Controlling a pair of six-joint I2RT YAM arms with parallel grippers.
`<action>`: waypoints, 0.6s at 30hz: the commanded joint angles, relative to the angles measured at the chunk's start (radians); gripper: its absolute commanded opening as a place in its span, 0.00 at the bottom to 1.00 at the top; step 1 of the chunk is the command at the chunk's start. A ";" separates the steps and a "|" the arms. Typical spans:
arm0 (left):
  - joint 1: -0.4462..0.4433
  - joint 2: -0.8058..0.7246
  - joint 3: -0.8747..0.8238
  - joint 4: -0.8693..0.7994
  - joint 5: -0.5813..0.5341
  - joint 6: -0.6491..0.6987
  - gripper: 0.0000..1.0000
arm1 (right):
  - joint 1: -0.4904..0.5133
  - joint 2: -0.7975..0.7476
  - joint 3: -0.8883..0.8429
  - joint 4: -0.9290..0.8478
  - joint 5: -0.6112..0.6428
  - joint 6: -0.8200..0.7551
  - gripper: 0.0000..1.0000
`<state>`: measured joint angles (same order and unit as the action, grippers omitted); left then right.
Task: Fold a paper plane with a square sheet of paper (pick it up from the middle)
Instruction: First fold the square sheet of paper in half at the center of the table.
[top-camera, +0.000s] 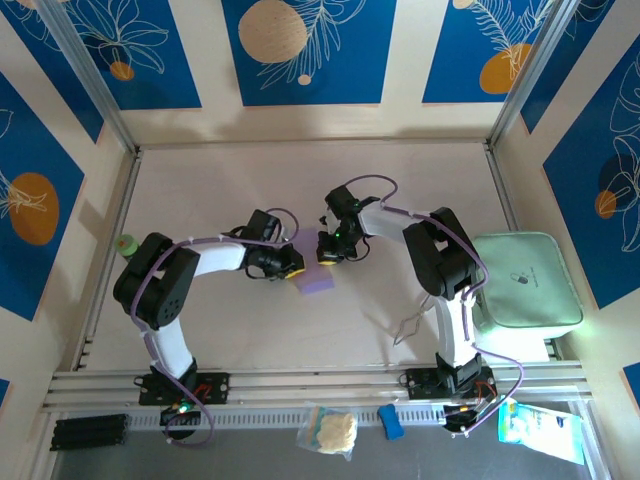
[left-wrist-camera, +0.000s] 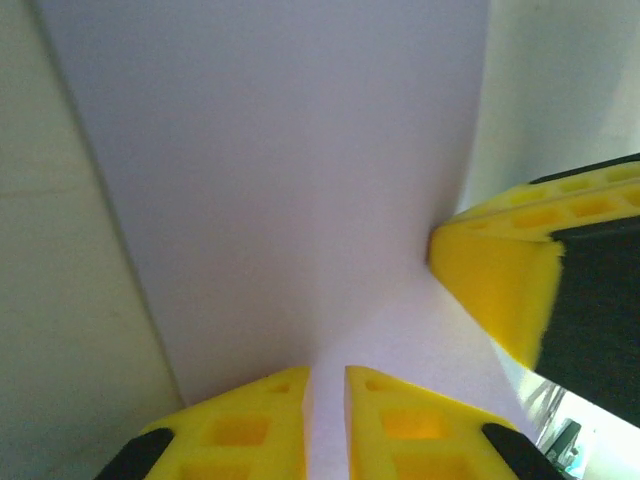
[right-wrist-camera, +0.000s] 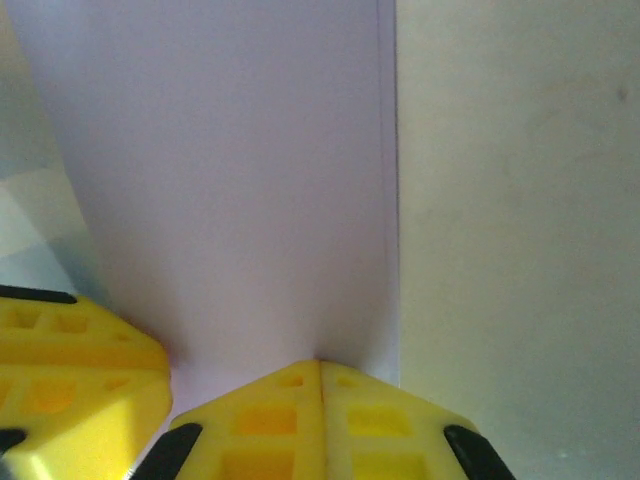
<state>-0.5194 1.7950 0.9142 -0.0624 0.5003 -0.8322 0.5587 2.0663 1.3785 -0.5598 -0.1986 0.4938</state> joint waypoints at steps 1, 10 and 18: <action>-0.030 -0.035 0.030 -0.038 0.004 0.016 0.18 | -0.001 0.077 -0.054 -0.034 0.090 0.028 0.02; -0.044 -0.017 -0.046 -0.048 -0.021 0.005 0.17 | -0.004 0.098 -0.056 -0.041 0.109 0.055 0.02; -0.071 -0.031 -0.121 -0.053 -0.025 0.009 0.16 | -0.006 0.122 -0.058 -0.055 0.138 0.084 0.02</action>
<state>-0.5625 1.7729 0.8433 -0.0288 0.4881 -0.8303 0.5549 2.0724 1.3743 -0.5533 -0.2111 0.5514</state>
